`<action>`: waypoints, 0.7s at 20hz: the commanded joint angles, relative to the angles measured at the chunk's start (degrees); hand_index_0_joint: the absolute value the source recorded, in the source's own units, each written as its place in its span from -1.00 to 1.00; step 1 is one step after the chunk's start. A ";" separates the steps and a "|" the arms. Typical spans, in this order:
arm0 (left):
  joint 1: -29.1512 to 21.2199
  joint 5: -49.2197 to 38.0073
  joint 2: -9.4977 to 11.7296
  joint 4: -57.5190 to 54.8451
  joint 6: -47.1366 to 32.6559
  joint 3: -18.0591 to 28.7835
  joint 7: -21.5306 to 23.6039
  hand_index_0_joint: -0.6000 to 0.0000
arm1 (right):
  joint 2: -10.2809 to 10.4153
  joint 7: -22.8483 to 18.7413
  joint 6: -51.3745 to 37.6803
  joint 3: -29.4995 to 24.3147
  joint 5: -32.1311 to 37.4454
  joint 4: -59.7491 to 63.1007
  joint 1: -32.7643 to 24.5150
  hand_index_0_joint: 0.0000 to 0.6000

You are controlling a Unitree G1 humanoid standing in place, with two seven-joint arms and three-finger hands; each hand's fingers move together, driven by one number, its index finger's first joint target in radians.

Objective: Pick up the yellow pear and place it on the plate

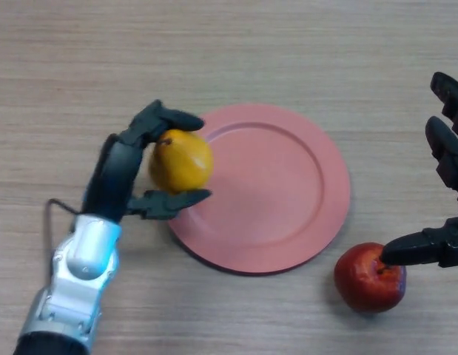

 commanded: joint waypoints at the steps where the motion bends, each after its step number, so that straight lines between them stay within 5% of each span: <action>1: -4.96 -10.09 0.87 0.76 -5.56 -0.99 -1.32 -1.00 | -2.12 -0.72 -6.49 -4.26 0.65 -2.94 -1.38 -1.00; 5: -9.82 -24.09 0.69 9.34 -1.16 -6.22 -1.08 -1.00 | -2.46 -0.27 -7.37 -5.04 -0.58 -2.54 -1.08 -1.00; 8: -13.09 -27.52 0.68 15.79 -6.00 -9.63 -2.13 -1.00 | -2.70 -0.01 -8.48 -5.42 -1.62 -2.24 -0.97 -1.00; 14: -14.36 -22.90 0.68 18.25 -3.22 -11.63 4.83 -1.00 | -2.64 1.08 -10.57 -5.07 -4.66 -1.68 -0.29 -1.00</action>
